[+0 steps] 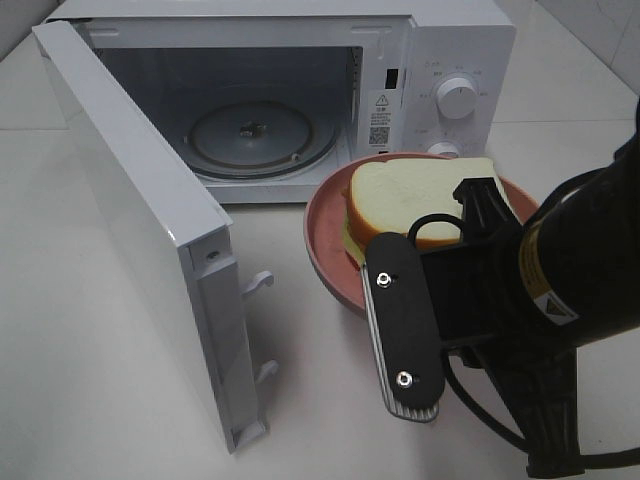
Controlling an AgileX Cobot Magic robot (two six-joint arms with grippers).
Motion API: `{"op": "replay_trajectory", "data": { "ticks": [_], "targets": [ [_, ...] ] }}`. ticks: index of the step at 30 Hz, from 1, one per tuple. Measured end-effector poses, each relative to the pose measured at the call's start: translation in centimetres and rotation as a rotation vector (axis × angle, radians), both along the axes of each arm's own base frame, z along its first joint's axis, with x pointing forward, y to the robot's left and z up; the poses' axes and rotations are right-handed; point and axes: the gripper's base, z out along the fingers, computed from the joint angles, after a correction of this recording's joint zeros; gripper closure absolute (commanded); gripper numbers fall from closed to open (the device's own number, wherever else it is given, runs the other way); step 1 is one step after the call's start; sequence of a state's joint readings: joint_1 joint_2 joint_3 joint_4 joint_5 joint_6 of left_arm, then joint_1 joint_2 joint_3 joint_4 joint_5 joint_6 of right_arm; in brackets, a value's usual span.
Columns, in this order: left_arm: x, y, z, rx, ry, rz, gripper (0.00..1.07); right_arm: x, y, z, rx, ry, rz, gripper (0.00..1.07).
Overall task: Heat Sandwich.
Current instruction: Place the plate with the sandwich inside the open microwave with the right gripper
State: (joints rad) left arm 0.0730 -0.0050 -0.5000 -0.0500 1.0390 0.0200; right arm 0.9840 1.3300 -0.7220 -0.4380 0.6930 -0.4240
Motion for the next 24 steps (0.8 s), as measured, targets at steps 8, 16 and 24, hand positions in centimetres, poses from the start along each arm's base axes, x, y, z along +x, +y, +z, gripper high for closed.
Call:
{"op": "replay_trajectory", "data": {
  "ticks": [8, 16, 24],
  "targets": [
    [0.0, 0.0, 0.0, 0.000, 0.000, 0.000, 0.09, 1.2, -1.2, -0.1, -0.050, 0.010, 0.079, 1.07],
    [0.0, 0.0, 0.0, 0.000, 0.000, 0.000, 0.09, 2.2, -1.9, -0.2, -0.062, 0.026, 0.177, 1.07],
    [0.0, 0.0, 0.0, 0.000, 0.000, 0.000, 0.09, 2.8, -2.8, -0.3, -0.093, 0.062, 0.341, 1.07]
  ]
}}
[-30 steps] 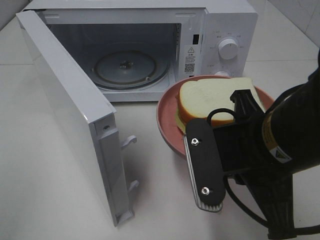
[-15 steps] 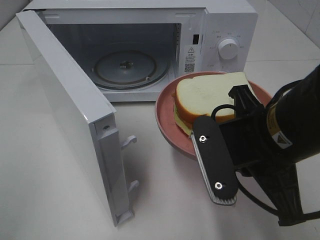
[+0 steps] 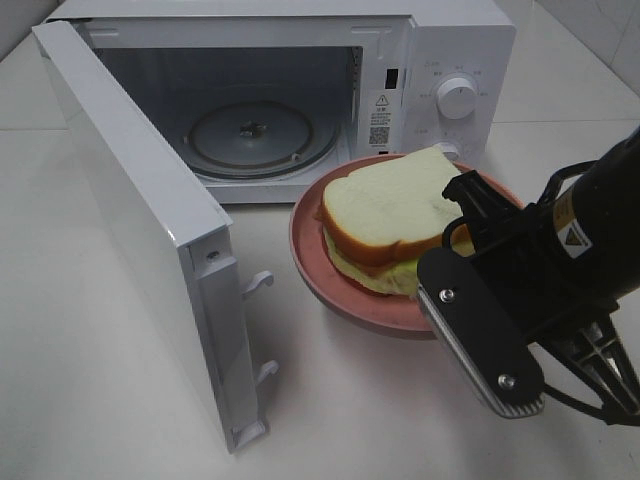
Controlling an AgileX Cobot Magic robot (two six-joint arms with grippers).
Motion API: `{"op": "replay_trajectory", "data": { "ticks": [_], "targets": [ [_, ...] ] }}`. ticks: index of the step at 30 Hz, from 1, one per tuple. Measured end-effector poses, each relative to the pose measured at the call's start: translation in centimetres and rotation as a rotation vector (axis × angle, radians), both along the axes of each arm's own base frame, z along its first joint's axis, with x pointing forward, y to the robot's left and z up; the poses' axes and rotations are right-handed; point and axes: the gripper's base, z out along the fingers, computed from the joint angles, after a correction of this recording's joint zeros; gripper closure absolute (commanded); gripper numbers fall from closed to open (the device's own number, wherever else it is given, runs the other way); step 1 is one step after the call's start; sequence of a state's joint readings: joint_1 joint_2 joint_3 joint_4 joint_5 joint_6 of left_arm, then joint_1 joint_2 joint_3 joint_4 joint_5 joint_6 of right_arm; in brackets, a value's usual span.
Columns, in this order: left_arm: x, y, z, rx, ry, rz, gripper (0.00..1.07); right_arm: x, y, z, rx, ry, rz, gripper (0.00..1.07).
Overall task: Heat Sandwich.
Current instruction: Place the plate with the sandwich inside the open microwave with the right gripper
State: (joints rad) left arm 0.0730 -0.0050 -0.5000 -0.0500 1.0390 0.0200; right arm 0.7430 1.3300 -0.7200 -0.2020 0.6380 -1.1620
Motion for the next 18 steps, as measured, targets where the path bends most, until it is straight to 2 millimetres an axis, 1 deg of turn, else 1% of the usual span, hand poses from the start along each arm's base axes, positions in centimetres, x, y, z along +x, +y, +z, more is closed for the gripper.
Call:
{"op": "replay_trajectory", "data": {
  "ticks": [5, 10, 18],
  "targets": [
    [0.0, 0.0, 0.0, 0.000, 0.000, 0.000, 0.09, 0.6, -0.9, -0.1, -0.001, 0.025, 0.070, 1.07],
    [0.0, 0.0, 0.0, 0.000, 0.000, 0.000, 0.09, 1.1, -1.5, -0.1, 0.003, 0.025, 0.099, 1.07],
    [0.0, 0.0, 0.0, 0.000, 0.000, 0.000, 0.09, 1.5, -1.7, 0.0, 0.010, 0.001, 0.110, 1.07]
  ]
}}
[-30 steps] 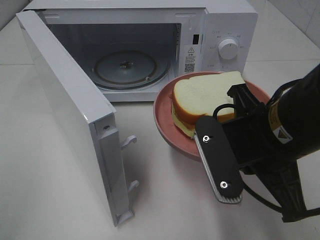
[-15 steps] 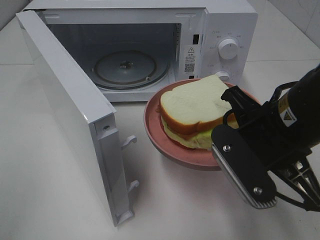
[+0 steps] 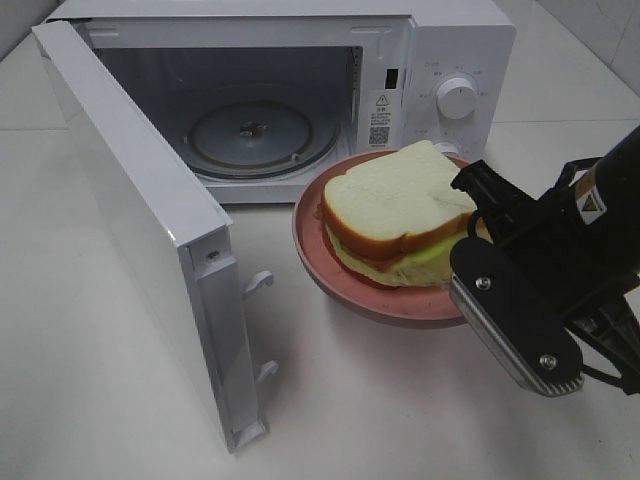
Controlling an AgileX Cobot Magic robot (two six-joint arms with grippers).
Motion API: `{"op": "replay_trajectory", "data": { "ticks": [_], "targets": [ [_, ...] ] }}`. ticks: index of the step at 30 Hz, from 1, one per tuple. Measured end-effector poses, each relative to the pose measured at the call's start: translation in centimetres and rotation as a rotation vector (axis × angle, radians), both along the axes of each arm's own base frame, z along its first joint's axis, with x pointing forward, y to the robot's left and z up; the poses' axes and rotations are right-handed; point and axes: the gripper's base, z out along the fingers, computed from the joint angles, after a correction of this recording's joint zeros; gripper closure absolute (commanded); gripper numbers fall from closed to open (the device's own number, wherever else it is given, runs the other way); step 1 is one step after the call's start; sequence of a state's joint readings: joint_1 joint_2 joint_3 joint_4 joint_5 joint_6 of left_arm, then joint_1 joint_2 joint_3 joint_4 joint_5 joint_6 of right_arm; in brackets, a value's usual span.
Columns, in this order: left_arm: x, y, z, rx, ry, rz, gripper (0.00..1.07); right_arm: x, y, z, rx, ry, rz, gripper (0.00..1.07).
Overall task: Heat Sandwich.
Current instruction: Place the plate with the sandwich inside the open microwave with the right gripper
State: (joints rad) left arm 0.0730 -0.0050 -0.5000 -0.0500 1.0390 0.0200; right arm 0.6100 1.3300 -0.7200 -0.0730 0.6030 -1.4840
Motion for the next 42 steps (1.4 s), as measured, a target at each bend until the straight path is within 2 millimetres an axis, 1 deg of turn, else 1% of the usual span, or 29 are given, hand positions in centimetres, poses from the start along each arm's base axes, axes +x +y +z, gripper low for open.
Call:
{"op": "replay_trajectory", "data": {
  "ticks": [6, 8, 10, 12, 14, 16, 17, 21, 22, 25, 28, 29, 30, 33, 35, 38, 41, 42],
  "targets": [
    [0.0, 0.0, 0.0, 0.000, 0.000, 0.000, 0.09, 0.4, 0.5, -0.1, 0.033, -0.029, 0.028, 1.07],
    [0.0, 0.0, 0.0, 0.000, 0.000, 0.000, 0.09, 0.4, 0.6, -0.3, 0.040, -0.023, 0.029, 1.07],
    [0.0, 0.0, 0.0, 0.000, 0.000, 0.000, 0.09, 0.7, 1.0, -0.9, 0.039, 0.008, 0.036, 1.07],
    [0.0, 0.0, 0.0, 0.000, 0.000, 0.000, 0.09, 0.9, 1.2, -0.9, 0.042, 0.015, 0.039, 1.07],
    [0.0, 0.0, 0.0, 0.000, 0.000, 0.000, 0.09, 1.6, 1.8, -0.8, 0.055, 0.019, 0.034, 1.07],
    [0.0, 0.0, 0.0, 0.000, 0.000, 0.000, 0.09, 1.8, 2.0, -0.8, 0.057, 0.018, 0.033, 1.07],
    [0.0, 0.0, 0.0, 0.000, 0.000, 0.000, 0.09, 2.4, 2.5, -0.6, 0.063, 0.014, 0.033, 1.07],
    [0.0, 0.0, 0.0, 0.000, 0.000, 0.000, 0.09, 3.1, 3.0, -0.6, 0.066, 0.013, 0.037, 1.07],
    [0.0, 0.0, 0.0, 0.000, 0.000, 0.000, 0.09, 3.6, 3.4, -0.8, 0.070, 0.018, 0.046, 1.07],
    [0.0, 0.0, 0.0, 0.000, 0.000, 0.000, 0.09, 4.0, 3.8, -1.0, 0.074, 0.028, 0.055, 1.07],
    [0.0, 0.0, 0.0, 0.000, 0.000, 0.000, 0.09, 4.9, 4.6, -1.0, 0.087, 0.037, 0.066, 1.07],
    [0.0, 0.0, 0.0, 0.000, 0.000, 0.000, 0.09, 5.4, 5.0, -1.2, 0.088, 0.037, 0.066, 1.07],
    [0.0, 0.0, 0.0, 0.000, 0.000, 0.000, 0.09, 5.4, 5.0, -1.2, 0.088, 0.037, 0.066, 1.07],
    [0.0, 0.0, 0.0, 0.000, 0.000, 0.000, 0.09, 6.4, 5.7, -1.5, 0.088, 0.040, 0.065, 1.07],
    [0.0, 0.0, 0.0, 0.000, 0.000, 0.000, 0.09, 6.7, 5.9, -1.5, 0.088, 0.039, 0.066, 1.07],
    [0.0, 0.0, 0.0, 0.000, 0.000, 0.000, 0.09, 7.7, 6.6, -1.6, 0.091, 0.034, 0.067, 1.06],
    [0.0, 0.0, 0.0, 0.000, 0.000, 0.000, 0.09, 8.2, 7.0, -1.8, 0.091, 0.034, 0.068, 1.06],
    [0.0, 0.0, 0.0, 0.000, 0.000, 0.000, 0.09, 8.8, 7.4, -1.7, 0.093, 0.030, 0.068, 1.07]
  ]
}}
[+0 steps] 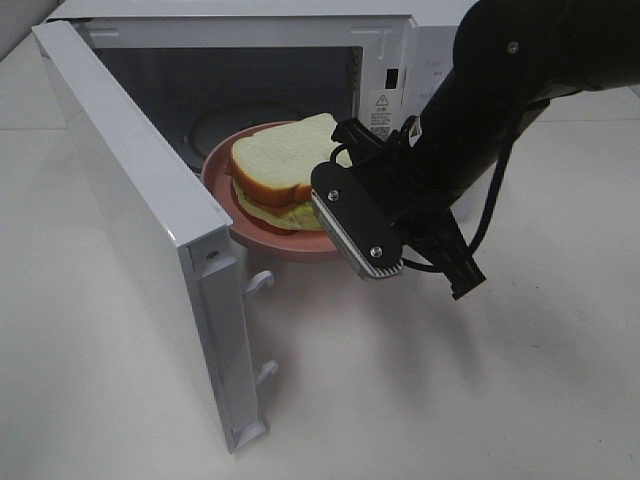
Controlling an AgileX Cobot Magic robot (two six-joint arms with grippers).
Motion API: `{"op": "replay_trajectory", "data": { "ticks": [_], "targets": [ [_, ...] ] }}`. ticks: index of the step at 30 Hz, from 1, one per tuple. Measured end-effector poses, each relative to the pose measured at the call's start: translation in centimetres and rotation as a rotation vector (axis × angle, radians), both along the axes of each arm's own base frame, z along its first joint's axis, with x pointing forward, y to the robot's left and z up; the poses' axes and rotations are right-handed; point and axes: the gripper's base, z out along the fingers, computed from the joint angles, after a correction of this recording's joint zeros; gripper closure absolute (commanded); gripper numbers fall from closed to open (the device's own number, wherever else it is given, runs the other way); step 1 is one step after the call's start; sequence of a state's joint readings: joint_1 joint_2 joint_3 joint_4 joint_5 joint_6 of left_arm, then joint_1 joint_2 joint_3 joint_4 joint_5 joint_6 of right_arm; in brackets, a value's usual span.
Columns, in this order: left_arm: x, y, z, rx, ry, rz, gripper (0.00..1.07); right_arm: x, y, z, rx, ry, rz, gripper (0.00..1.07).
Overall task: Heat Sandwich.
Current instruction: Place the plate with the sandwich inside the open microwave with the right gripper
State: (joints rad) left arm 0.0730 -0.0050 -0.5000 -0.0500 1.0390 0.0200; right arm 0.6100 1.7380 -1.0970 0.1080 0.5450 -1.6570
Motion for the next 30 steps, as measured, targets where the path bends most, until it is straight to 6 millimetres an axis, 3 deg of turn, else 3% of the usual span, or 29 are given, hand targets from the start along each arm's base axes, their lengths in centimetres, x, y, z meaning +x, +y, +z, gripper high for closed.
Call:
{"op": "replay_trajectory", "data": {
  "ticks": [30],
  "targets": [
    [0.0, 0.0, 0.0, 0.000, 0.000, 0.000, 0.09, 6.6, 4.7, -0.9, 0.025, 0.029, -0.069, 1.06]
  ]
}}
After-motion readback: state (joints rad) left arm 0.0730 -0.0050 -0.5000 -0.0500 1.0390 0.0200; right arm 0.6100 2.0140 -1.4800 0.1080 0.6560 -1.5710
